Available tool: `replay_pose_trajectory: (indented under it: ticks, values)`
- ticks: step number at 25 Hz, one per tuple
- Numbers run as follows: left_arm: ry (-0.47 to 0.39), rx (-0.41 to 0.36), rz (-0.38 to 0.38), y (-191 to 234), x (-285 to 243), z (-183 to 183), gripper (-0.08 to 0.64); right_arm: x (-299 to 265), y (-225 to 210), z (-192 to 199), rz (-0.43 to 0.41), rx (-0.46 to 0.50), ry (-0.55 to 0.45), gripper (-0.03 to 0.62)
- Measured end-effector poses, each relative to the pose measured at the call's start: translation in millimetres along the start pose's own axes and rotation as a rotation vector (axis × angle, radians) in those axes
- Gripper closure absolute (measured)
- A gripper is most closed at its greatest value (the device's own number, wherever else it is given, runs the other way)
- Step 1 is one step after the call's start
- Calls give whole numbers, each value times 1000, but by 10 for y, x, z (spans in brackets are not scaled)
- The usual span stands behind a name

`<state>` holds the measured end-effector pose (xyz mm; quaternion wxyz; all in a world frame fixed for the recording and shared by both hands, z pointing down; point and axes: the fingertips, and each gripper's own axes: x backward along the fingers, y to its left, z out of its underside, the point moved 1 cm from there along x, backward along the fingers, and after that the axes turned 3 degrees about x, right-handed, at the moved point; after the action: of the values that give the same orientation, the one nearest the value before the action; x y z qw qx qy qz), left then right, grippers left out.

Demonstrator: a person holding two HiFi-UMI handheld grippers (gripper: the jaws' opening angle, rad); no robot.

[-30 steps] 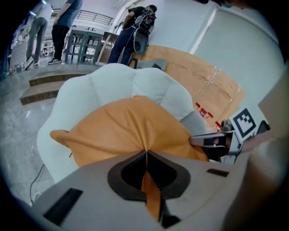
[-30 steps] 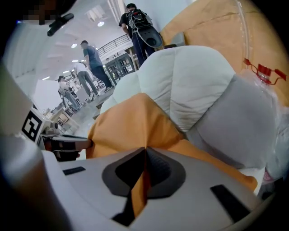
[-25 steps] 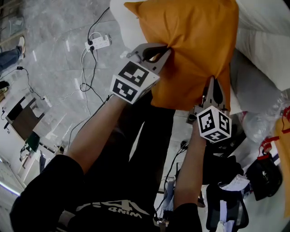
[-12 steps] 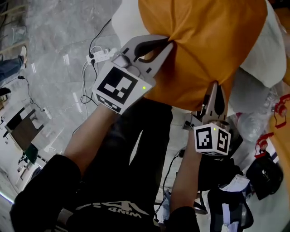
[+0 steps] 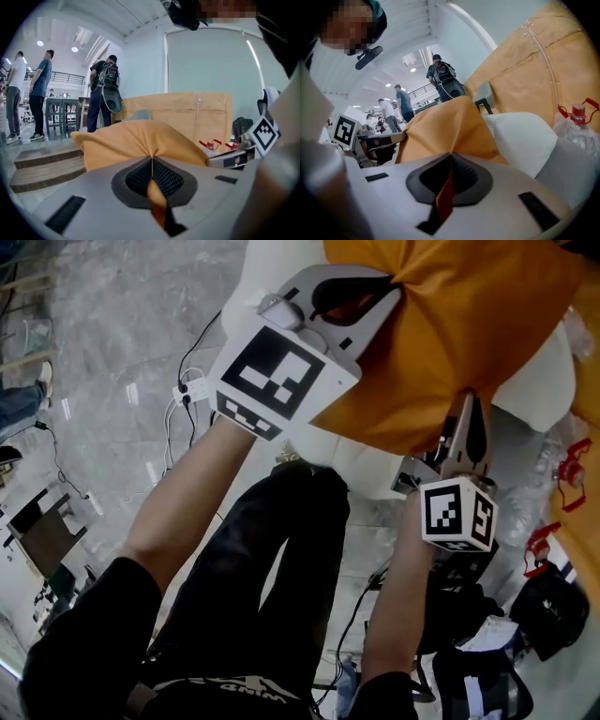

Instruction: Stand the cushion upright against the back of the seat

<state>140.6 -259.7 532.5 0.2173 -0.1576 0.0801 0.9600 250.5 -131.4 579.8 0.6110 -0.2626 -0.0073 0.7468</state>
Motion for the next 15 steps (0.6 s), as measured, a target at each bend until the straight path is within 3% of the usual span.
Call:
replay_pose_trajectory:
  ticks: [9,15]
  values:
    - [101,33,-30,255,-210,312,549,-255,-24,230,15,-31,58,565]
    - [174,61,-52,334,-236,591,549,-397,-103,562,19,17,200,561]
